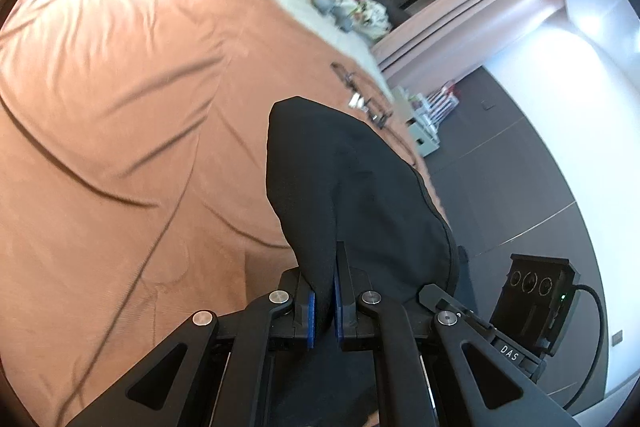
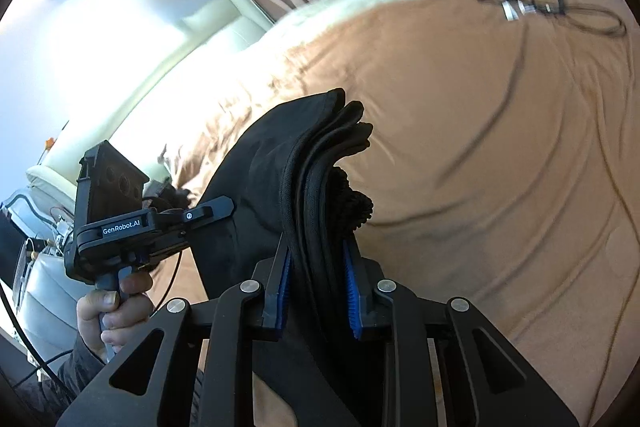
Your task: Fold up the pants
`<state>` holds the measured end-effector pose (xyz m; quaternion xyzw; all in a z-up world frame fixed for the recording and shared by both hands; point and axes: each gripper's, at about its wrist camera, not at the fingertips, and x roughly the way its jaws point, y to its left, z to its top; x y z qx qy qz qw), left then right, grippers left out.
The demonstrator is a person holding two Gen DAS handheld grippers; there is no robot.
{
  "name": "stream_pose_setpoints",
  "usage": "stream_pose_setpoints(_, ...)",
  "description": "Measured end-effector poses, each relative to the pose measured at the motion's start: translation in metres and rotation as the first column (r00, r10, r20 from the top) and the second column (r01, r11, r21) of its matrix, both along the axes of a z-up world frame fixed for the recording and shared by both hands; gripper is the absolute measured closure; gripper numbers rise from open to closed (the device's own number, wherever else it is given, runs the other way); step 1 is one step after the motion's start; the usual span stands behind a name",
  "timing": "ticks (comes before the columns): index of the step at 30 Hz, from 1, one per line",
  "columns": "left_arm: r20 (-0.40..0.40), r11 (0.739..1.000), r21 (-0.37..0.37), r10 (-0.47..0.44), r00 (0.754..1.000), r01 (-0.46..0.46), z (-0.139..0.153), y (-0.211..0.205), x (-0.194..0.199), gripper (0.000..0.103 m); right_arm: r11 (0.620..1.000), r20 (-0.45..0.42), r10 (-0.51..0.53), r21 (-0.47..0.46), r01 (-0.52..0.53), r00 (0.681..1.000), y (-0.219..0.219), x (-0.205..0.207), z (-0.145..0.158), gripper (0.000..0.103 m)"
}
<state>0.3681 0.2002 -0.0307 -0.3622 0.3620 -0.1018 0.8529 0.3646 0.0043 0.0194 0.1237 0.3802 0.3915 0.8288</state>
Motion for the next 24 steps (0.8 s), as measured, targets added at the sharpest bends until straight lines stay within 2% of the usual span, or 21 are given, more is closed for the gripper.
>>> stream_pose_setpoints(9, 0.112, 0.999, 0.033, 0.030, 0.993, -0.034, 0.059, 0.021, -0.045, 0.096, 1.000, 0.142, 0.002, 0.027, -0.006, 0.990, 0.025, -0.062, 0.042, 0.083)
stream_pose_setpoints(15, 0.161, 0.997, 0.041, 0.057, 0.985, -0.064, 0.089, 0.034, -0.080, 0.097, 1.000, 0.193, 0.006, 0.029, -0.012, 0.981, 0.023, -0.108, 0.049, 0.083)
stream_pose_setpoints(24, 0.234, 0.991, 0.071, 0.098, 0.967, -0.117, 0.130, 0.049, -0.139, 0.097, 0.998, 0.243, 0.035, 0.047, -0.047, 0.969, 0.028, -0.151, 0.058, 0.083)
